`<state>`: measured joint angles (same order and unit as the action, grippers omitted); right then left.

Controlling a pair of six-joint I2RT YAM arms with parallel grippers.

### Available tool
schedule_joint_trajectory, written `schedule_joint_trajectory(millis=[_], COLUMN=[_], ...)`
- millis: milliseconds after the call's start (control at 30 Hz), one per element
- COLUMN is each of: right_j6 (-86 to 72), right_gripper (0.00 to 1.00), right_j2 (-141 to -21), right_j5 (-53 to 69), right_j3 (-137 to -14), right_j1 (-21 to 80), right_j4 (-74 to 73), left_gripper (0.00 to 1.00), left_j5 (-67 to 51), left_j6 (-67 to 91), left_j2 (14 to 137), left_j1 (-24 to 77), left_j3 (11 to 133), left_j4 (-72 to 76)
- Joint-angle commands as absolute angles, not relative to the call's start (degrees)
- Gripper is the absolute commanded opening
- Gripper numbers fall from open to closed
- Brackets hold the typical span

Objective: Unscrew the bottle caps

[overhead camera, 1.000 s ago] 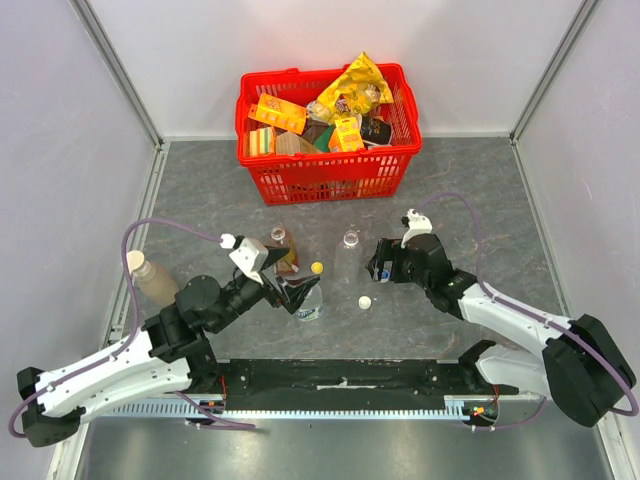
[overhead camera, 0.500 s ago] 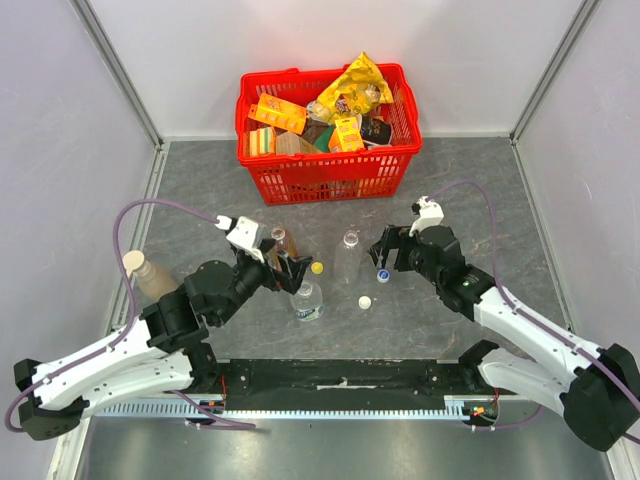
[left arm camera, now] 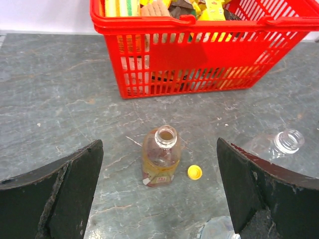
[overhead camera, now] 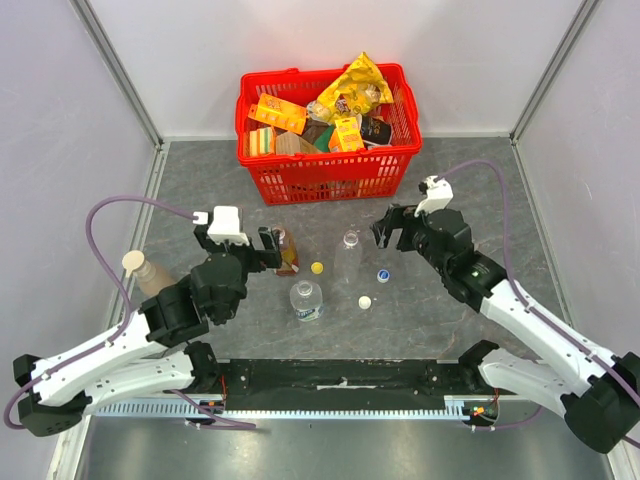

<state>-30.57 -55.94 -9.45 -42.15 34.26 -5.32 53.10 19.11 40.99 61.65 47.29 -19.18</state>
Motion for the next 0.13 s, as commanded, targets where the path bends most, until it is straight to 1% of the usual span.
schedule_joint_trajectory(millis=[0, 100], right_j6=[-27.8, -27.4], right_gripper=[0.98, 0.98], right_j2=[-56.7, -59.3], right_j5=[-14.1, -16.6], right_j3=[-47.6, -50.2], right_j1=[34.0, 33.9], right_j4=[-5.1, -5.1], left_gripper=[1.0, 1.0], left_j5=[58.4, 59.8], left_j6=[13.9, 10.3], left_j2=[40.8, 41.4], left_j1=[61.9, 61.9], left_j3=[47.5, 45.3], left_j4=[-14.6, -10.5])
